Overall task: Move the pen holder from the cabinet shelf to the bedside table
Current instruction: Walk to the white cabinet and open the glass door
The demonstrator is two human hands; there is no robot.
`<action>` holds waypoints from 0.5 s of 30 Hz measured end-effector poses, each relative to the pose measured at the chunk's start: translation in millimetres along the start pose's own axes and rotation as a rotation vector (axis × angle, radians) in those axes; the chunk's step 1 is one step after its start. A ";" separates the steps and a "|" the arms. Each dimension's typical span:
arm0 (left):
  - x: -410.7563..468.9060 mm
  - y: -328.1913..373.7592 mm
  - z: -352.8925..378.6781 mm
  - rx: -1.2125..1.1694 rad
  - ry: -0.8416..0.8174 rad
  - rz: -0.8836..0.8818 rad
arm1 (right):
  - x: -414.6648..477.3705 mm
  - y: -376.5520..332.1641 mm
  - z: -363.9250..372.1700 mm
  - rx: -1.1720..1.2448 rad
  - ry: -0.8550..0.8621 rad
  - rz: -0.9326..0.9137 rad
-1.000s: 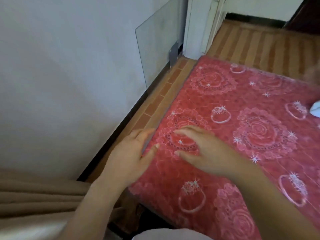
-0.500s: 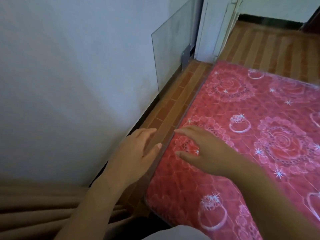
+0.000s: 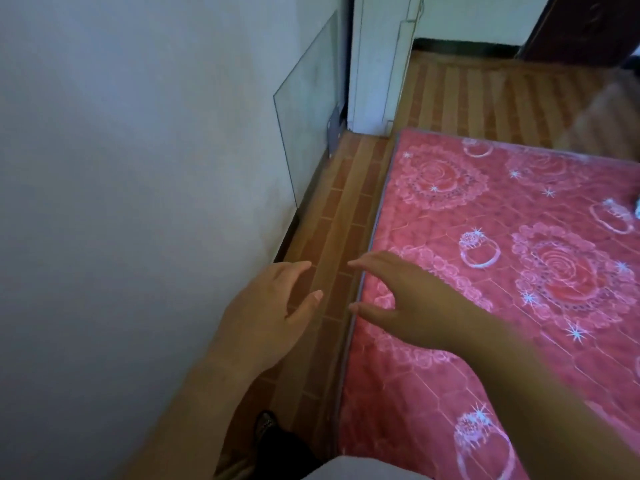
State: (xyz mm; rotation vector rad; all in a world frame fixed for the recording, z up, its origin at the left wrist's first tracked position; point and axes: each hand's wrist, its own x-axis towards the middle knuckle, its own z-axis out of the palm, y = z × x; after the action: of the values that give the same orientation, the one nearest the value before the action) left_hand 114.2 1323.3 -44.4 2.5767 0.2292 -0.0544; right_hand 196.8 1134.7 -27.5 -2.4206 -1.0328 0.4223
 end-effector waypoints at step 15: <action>58.3 -147.2 -119.7 0.097 -0.117 0.038 | 142.2 -115.1 57.0 0.166 0.100 0.140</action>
State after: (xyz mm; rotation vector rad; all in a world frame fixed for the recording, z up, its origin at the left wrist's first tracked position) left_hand 145.0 1518.4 -24.3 2.6622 0.1373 -0.2066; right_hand 198.2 1326.3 -27.6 -2.3469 -0.7579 0.4123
